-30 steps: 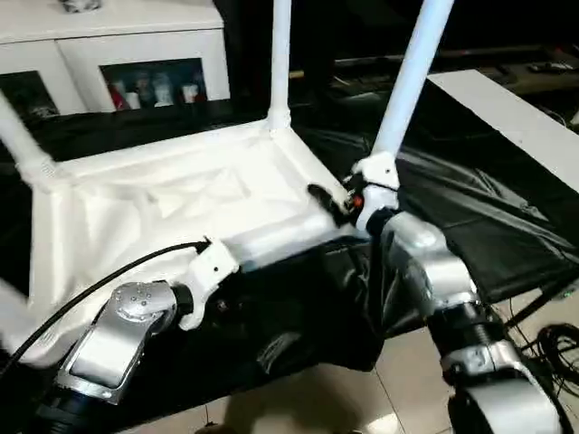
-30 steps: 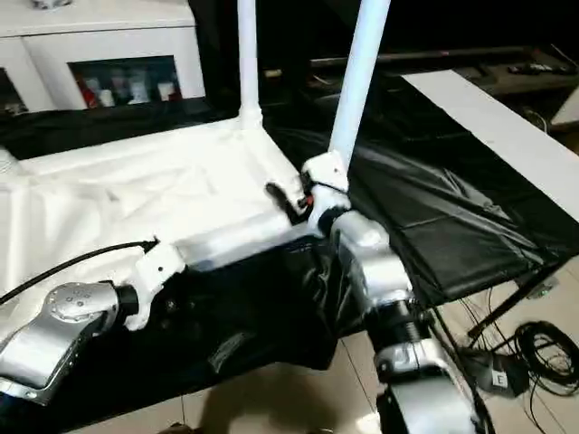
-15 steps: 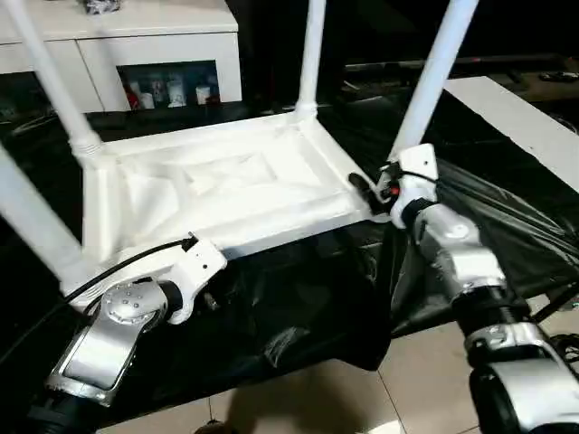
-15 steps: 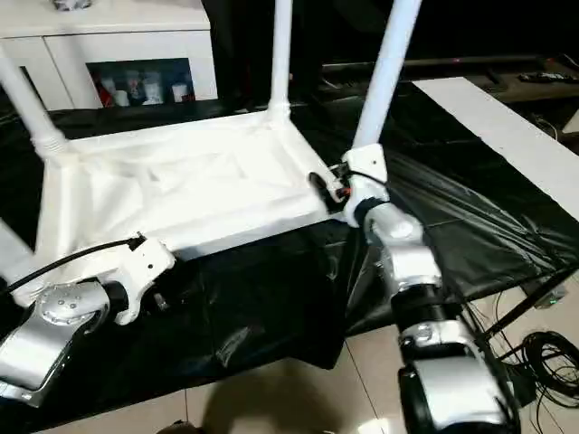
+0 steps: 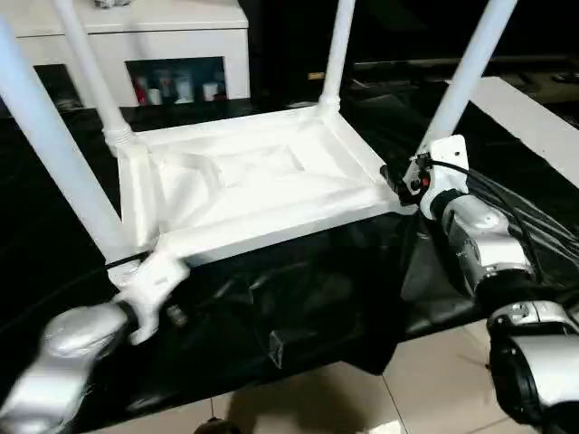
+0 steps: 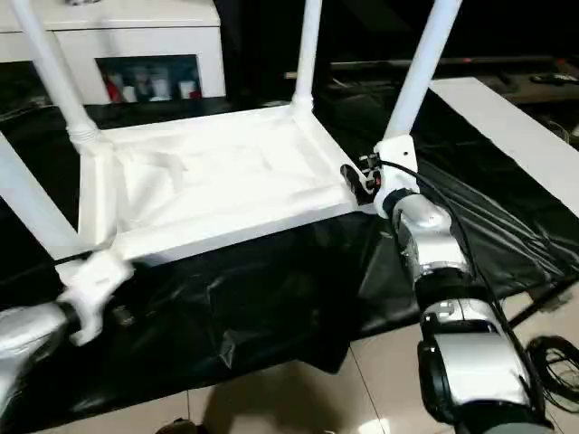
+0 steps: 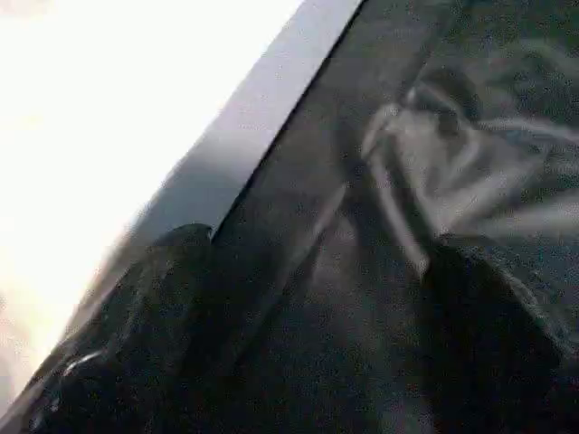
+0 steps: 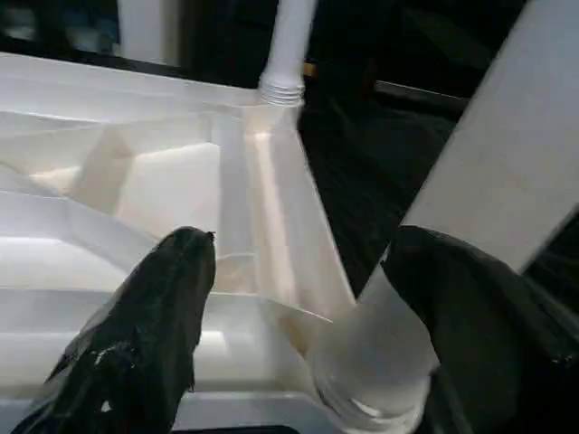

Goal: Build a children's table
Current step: Rotate table base

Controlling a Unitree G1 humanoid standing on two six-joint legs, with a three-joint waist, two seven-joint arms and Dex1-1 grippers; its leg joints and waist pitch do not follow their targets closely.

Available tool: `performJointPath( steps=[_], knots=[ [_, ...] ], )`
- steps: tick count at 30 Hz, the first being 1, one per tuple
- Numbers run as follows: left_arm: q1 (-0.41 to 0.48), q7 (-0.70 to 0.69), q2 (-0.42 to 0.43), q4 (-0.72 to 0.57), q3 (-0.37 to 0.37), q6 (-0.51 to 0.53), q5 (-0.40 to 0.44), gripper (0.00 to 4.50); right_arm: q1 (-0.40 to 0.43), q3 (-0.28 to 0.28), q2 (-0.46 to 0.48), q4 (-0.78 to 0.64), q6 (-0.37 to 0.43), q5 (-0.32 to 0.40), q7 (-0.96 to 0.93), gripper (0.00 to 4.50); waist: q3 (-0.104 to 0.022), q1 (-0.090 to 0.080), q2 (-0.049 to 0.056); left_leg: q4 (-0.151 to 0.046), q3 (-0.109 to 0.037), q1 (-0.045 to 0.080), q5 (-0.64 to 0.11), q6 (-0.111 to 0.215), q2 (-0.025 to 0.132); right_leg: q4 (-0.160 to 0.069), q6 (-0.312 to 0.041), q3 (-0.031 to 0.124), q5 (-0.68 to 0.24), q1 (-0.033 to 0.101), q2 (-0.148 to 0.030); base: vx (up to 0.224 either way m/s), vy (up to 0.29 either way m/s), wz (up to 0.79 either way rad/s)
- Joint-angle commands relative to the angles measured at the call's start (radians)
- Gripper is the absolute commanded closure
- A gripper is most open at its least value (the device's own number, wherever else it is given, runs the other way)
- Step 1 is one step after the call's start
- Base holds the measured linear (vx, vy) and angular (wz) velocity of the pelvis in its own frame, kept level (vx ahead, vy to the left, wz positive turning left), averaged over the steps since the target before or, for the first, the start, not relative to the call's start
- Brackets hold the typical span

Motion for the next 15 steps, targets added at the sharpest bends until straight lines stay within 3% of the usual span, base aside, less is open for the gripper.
performJointPath(
  steps=[1, 3, 6, 7, 10, 11, 15],
  knots=[
    [0.049, -0.071, 0.030, -0.029, 0.075, -0.006, -0.075, 0.07, -0.011, -0.030, -0.027, 0.030, -0.028, -0.006, -0.013, 0.81, -0.069, -0.008, 0.002, -0.075, -0.009, 0.020, -0.284, 0.006, 0.016, -0.063, -0.183, 0.023, -0.264, 0.034, -0.028, 0.000, 0.000, 0.00],
    [0.092, -0.117, 0.043, -0.054, 0.134, 0.027, -0.132, 0.07, 0.000, -0.022, -0.013, 0.019, -0.037, 0.001, 0.025, 0.81, -0.066, -0.010, 0.004, -0.073, -0.005, 0.030, -0.328, 0.006, 0.015, -0.067, -0.178, 0.026, -0.297, 0.025, -0.024, 0.000, 0.000, 0.00],
    [0.169, -0.196, 0.073, -0.095, 0.232, 0.093, -0.220, 0.07, 0.037, 0.002, 0.017, -0.024, -0.045, 0.013, 0.106, 0.81, -0.061, -0.014, 0.003, -0.077, -0.009, 0.027, -0.366, 0.004, 0.017, -0.071, -0.168, 0.027, -0.348, 0.025, -0.027, 0.000, 0.000, 0.00],
    [0.223, -0.250, 0.106, -0.110, 0.275, 0.108, -0.256, 0.07, 0.067, 0.012, 0.036, -0.043, -0.050, 0.017, 0.123, 0.81, -0.059, -0.016, -0.002, -0.082, -0.011, 0.024, -0.372, 0.006, 0.018, -0.075, -0.159, 0.027, -0.362, 0.024, -0.025, 0.000, 0.000, 0.00],
    [0.255, -0.280, 0.129, -0.109, 0.304, 0.103, -0.279, 0.07, 0.091, 0.016, 0.052, -0.049, -0.055, 0.017, 0.118, 0.81, -0.058, -0.021, 0.003, -0.086, -0.014, 0.031, -0.407, -0.005, 0.020, -0.078, -0.156, 0.029, -0.380, 0.018, -0.022, 0.000, 0.000, 0.00],
    [0.251, -0.291, 0.140, -0.074, 0.356, 0.101, -0.318, 0.07, 0.128, 0.023, 0.074, -0.070, -0.054, 0.017, 0.107, 0.81, -0.057, -0.022, 0.000, -0.086, -0.014, 0.033, -0.426, -0.010, 0.020, -0.080, -0.154, 0.029, -0.394, 0.016, -0.022, 0.000, 0.000, 0.00],
    [0.224, -0.297, 0.162, -0.001, 0.444, 0.125, -0.389, 0.07, 0.203, 0.040, 0.109, -0.139, -0.043, 0.028, 0.118, 0.81, -0.056, -0.021, 0.003, -0.091, -0.017, 0.040, -0.464, -0.030, 0.017, -0.084, -0.139, 0.030, -0.413, 0.014, -0.019, 0.000, 0.000, 0.00]
  ],
)
